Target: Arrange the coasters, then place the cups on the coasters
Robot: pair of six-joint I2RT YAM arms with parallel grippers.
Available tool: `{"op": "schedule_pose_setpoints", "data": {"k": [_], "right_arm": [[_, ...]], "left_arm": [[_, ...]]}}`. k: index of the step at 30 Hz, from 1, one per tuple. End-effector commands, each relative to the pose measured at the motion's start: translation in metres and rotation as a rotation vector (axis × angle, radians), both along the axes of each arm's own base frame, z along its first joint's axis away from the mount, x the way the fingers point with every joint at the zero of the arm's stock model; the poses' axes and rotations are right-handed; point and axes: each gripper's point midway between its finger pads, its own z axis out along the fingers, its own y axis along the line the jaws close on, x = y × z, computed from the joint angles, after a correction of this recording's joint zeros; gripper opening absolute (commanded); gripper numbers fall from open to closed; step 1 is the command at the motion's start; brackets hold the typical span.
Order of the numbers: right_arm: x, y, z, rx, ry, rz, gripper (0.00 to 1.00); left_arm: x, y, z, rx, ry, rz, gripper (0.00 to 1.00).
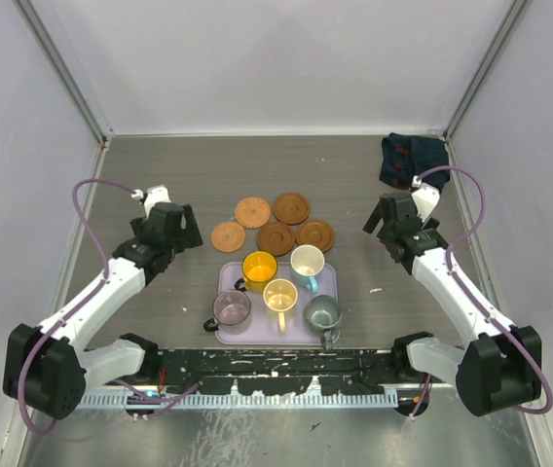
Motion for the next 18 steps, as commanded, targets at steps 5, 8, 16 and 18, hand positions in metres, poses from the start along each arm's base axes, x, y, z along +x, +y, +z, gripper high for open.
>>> {"op": "schedule_pose_setpoints", "data": {"k": [5, 8, 16, 18], "right_arm": [[0.046, 0.033, 0.016, 0.065, -0.062, 0.127, 0.89], [0.056, 0.045, 0.007, 0.072, -0.040, 0.162, 0.84], [0.074, 0.087, -0.008, 0.055, -0.001, 0.280, 0.49], [0.076, 0.098, -0.015, 0.054, 0.021, 0.311, 0.40]], "left_arm": [[0.048, -0.047, 0.010, -0.090, -0.063, -0.164, 0.98], [0.059, -0.059, -0.005, -0.102, -0.016, -0.191, 0.98], [0.073, -0.078, -0.022, -0.140, 0.037, -0.241, 0.98], [0.074, -0.082, -0.026, -0.147, 0.049, -0.253, 0.98]]}}
